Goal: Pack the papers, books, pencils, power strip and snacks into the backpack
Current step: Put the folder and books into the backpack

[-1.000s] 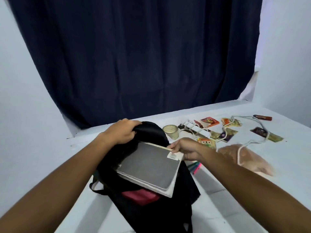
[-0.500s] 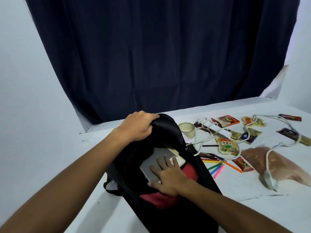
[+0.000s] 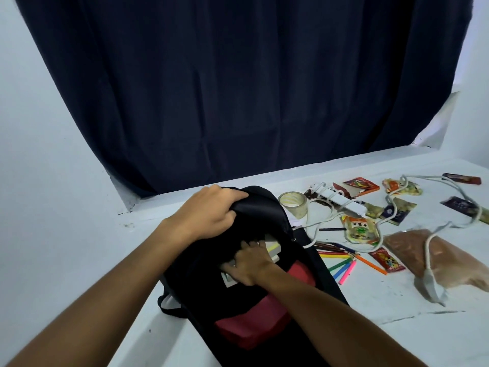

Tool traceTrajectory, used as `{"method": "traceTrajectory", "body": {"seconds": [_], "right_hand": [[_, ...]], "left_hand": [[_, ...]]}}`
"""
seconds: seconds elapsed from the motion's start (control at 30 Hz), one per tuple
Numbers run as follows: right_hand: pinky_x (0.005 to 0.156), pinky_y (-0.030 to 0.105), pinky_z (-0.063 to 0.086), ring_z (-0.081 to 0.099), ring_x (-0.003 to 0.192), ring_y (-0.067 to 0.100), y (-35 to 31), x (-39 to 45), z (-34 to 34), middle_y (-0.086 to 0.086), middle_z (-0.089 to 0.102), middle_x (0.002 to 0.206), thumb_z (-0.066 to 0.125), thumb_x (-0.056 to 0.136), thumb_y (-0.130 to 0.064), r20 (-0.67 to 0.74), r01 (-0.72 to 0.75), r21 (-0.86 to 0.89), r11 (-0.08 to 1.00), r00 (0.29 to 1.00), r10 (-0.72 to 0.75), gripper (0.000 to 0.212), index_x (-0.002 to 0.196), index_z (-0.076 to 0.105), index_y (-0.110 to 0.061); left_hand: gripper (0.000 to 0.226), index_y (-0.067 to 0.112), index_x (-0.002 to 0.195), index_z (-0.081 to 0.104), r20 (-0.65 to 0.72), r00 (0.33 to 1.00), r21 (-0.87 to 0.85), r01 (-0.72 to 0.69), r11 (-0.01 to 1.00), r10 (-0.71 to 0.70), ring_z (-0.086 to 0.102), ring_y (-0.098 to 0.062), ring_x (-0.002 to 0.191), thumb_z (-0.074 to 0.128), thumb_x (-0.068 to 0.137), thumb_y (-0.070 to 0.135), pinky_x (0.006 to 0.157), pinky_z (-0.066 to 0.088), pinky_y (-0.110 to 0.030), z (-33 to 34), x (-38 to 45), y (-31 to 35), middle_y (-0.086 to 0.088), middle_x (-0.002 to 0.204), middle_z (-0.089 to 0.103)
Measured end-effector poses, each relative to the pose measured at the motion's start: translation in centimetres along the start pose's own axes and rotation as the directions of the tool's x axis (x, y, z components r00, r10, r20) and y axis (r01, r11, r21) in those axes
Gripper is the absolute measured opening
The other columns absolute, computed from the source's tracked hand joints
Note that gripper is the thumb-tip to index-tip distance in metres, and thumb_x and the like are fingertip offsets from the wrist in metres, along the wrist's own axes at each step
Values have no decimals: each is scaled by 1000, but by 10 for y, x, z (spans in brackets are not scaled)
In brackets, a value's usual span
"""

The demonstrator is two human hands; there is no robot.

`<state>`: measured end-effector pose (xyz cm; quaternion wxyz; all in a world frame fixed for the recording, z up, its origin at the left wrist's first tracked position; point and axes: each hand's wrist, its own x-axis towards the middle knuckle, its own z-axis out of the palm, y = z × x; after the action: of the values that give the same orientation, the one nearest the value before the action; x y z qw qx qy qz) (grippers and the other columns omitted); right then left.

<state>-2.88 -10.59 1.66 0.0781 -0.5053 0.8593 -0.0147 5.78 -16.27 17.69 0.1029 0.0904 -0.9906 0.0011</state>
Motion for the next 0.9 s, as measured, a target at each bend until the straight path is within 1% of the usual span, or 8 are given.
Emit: {"method": "traceTrajectory", "body": {"seconds": [0.13, 0.2, 0.33, 0.43, 0.53, 0.63, 0.73, 0.9], "right_hand": [[112, 52, 18, 27, 137, 37, 11, -11, -18, 19, 33, 148, 35, 92, -61, 105, 155, 83, 984, 981, -164, 57, 139, 46, -30], [109, 39, 31, 39, 133, 30, 23, -22, -39, 12, 45, 144, 53, 90, -47, 210, 284, 226, 932, 920, -331, 53, 138, 48, -26], [70, 26, 50, 65, 86, 23, 88, -43, -108, 15, 65, 102, 58, 92, -17, 327, 98, 814, 573, 738, -590, 21, 111, 64, -11], [47, 20, 44, 66, 62, 22, 156, -15, -123, 19, 69, 86, 53, 91, -7, 83, 18, 894, 447, 975, -206, 13, 85, 65, -7], [61, 30, 48, 68, 82, 33, 210, 42, -80, 21, 70, 94, 58, 79, -19, -108, -131, 683, 718, 955, 277, 18, 85, 68, -5], [81, 34, 45, 59, 109, 34, 212, 65, -28, 16, 61, 122, 59, 83, -49, 46, -308, 555, 773, 939, 341, 60, 121, 56, -3], [89, 40, 45, 57, 111, 34, 198, 78, -8, 12, 60, 123, 60, 75, -65, 36, -305, 508, 806, 942, 334, 71, 121, 54, -13], [75, 34, 45, 60, 99, 35, 179, 79, -18, 12, 59, 96, 75, 77, -32, -104, -150, 678, 720, 950, 295, 45, 105, 57, -2]], "left_hand": [[55, 27, 137, 52, 13, 998, -66, 63, 996, -63, 57, -20, 115, 53, 86, 8, 97, 42, -29, 1, 5, -3, 2, 125, 65], [55, 28, 135, 54, 25, 993, -115, 115, 987, -113, 58, -17, 116, 56, 85, 6, 98, 41, -27, 2, 7, -8, 5, 127, 64], [51, 27, 130, 60, -5, 978, -208, 203, 957, -208, 58, -10, 117, 61, 85, 4, 101, 40, -23, 3, 11, -7, 9, 128, 63], [45, 25, 125, 64, -32, 955, -244, 280, 928, -296, 60, -12, 113, 65, 84, 7, 102, 43, -31, 6, 11, -4, 9, 122, 67], [34, 22, 108, 70, -199, 880, -180, 399, 899, -431, 62, -22, 100, 63, 76, 31, 90, 48, -38, 10, 9, 5, 3, 103, 71], [26, 23, 96, 70, -341, 763, -110, 547, 830, -549, 61, -24, 93, 66, 77, 41, 82, 49, -39, 13, 0, 13, 2, 94, 71], [27, 26, 104, 71, -319, 696, -140, 637, 758, -643, 64, -25, 98, 69, 80, 36, 84, 50, -40, 19, -5, 18, 2, 102, 73], [29, 24, 109, 70, -298, 710, -169, 619, 767, -638, 63, -24, 101, 68, 83, 35, 87, 50, -39, 25, -9, 18, 1, 108, 72]]}}
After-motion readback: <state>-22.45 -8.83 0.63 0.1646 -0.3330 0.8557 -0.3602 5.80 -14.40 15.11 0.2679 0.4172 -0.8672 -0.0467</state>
